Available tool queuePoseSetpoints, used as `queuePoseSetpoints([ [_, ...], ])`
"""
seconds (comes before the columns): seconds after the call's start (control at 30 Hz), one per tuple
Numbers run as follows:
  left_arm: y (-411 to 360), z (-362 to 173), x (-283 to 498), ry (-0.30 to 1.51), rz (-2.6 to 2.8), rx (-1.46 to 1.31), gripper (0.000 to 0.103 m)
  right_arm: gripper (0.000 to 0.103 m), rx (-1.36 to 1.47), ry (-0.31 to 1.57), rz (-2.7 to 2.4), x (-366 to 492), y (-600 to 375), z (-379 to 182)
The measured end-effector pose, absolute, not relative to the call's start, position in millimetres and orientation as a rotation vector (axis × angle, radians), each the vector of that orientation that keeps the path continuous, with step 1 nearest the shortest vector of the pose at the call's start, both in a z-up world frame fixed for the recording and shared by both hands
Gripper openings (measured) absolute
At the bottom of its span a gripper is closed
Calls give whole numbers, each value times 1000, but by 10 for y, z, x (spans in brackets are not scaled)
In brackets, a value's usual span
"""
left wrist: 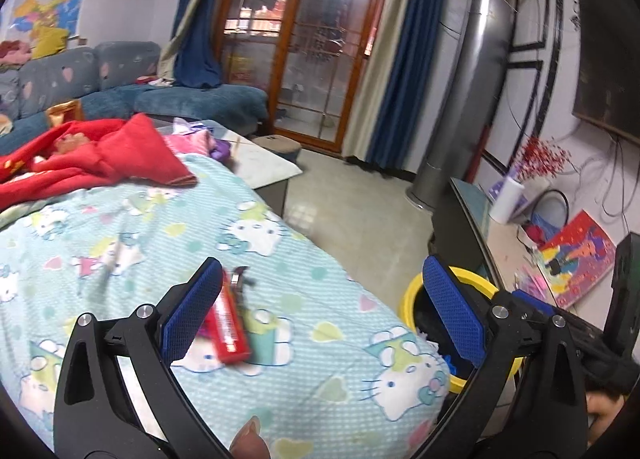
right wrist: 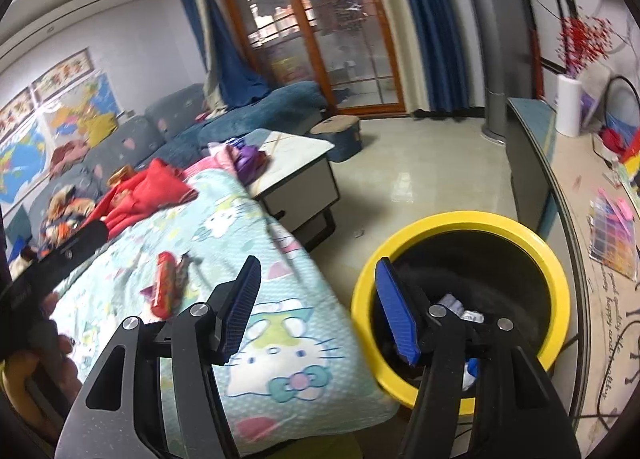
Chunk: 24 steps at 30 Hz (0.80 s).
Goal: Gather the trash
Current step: 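Move both tools back toward the red candy tube on the bedspread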
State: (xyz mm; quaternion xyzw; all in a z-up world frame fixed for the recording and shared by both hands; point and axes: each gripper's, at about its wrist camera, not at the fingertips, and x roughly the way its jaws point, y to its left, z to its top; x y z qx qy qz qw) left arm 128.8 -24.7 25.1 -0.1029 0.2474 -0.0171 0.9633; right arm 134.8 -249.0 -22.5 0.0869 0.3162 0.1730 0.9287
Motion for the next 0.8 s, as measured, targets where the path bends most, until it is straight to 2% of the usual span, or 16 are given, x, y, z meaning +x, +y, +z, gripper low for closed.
queuePoseSetpoints([
  [0.37,243,219,1161,499,51,-266,92,61,66,634,473,1176,-1887,-173],
  [0.7,711,63,1198,587,107,-314,92,61,19,672,588,1130,-1374,-212],
  [0.77,809,7,1203,610,114,-335,90,61,22,689,610,1146,-1280,-243],
  [0.8,852,-17,1205,619,117,-343,85,61,16,699,621,1163,-1215,-267],
])
